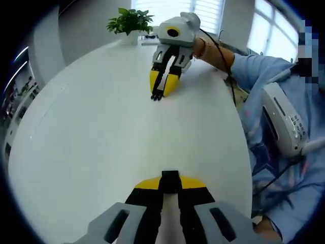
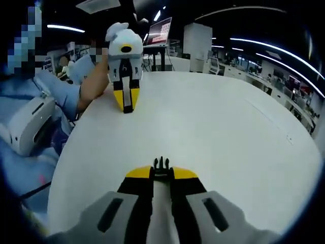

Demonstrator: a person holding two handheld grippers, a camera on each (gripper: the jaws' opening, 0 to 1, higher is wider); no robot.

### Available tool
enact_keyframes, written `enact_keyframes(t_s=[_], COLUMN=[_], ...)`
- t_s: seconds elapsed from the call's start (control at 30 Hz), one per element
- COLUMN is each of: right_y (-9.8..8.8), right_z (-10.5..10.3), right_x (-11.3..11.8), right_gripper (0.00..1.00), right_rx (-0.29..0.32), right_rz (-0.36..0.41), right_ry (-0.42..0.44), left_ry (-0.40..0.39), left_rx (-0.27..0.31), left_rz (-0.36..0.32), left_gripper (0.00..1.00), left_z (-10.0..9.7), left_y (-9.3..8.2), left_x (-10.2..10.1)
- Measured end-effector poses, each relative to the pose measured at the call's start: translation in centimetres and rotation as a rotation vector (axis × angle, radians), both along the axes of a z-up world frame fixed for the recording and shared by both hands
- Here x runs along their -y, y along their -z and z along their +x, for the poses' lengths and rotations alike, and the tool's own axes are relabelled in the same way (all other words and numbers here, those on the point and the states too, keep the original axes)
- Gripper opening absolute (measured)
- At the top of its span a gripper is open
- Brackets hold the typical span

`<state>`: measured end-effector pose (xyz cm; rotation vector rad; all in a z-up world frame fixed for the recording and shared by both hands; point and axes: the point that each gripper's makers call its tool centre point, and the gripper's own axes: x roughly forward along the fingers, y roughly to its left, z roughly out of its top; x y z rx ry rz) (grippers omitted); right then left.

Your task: Snap the two parts of the plastic buckle together until the buckle closes and remains connected.

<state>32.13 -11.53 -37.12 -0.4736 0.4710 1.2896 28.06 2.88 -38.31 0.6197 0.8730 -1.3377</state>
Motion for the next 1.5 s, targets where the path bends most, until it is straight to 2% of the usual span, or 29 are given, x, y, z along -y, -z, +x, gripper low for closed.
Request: enact_keyframes(t_s=[0.5,0.7,0.77,0.93,1.5], right_y=[0.1,0.1,0.2,0.1,0.1], right_z=[-2.0,-2.0,-2.0,-2.3,-2.9], right_x=[-2.6,-3.2,-3.3,-4.0,-4.8], right_gripper=[0.12,0.12,0.12,0.12,0.12], right_rx=[-0.03,-0.048,-0.036,-0.024,0.008], right_rz=[-0.053,-0.095,-0.111,-0.044,-0.02], right_ry=[-0.096,-0.123,-0.13,-0.155,-0.163], left_ry=[0.015,0.02,0.019,0.019,0.072], left_rx=[0.005,0.012,0.013,0.028,0.066], left_rz=[-0.017,-0.034,-0.047,-0.07,-0.123], left_gripper=[0.1,0.1,0.1,0.1,0.11], left_z=[0.5,0.9,1.1,1.8,1.7], left_y=[-0.3,-0.4,-0.5,-0.5,-0.3], left_x=[0.0,0.4,0.7,1.6,4.4])
